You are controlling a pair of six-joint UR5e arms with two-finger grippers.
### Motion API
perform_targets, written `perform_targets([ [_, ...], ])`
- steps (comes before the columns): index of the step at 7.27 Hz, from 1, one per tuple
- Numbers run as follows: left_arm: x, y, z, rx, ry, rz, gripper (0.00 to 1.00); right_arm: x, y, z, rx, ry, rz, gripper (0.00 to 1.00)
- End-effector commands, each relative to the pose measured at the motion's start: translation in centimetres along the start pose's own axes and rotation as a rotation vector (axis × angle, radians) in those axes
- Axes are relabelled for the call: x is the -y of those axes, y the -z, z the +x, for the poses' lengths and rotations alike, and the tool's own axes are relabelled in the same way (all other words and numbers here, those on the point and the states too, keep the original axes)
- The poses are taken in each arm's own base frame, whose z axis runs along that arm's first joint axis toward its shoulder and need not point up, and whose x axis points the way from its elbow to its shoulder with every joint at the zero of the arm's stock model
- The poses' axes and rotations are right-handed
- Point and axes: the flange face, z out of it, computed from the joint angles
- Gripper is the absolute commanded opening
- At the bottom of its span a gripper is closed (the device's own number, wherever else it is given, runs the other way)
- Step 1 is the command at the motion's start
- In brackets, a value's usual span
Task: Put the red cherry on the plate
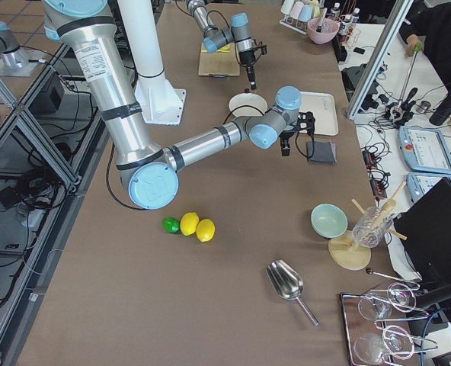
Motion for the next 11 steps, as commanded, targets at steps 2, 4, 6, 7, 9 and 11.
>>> perform_targets([
  [2, -0.1, -0.8, 0.1, -0.050, 0.046, 0.028, 0.45, 0.1, 0.3, -0.5, 0.007, 0.000, 0.004, 0.99],
  [4, -2.0, -1.7, 0.9, -0.049, 0.102, 0.064, 0.98, -0.1, 0.9, -0.7, 0.014, 0.002, 0.009, 1.00],
  [6, -1.2, -1.5, 0.0, -0.030, 0.102, 0.087, 0.98, 0.1, 1.4, -0.6, 0.016, -0.003, 0.013, 0.99],
  [7, 0.9, -0.6, -1.4, -0.014, 0.108, 0.115, 0.98, 0.2, 1.9, 0.4, 0.019, -0.009, 0.012, 0.99],
  [9, 8.5, 3.9, -8.4, 0.058, -0.012, 0.135, 0.98, 0.2, 3.8, 4.4, 0.016, -0.012, 0.009, 1.00],
  [11, 15.7, 12.3, -19.9, 0.162, -0.177, 0.060, 0.98, -0.2, 4.9, 9.1, -0.032, 0.029, 0.010, 0.99],
])
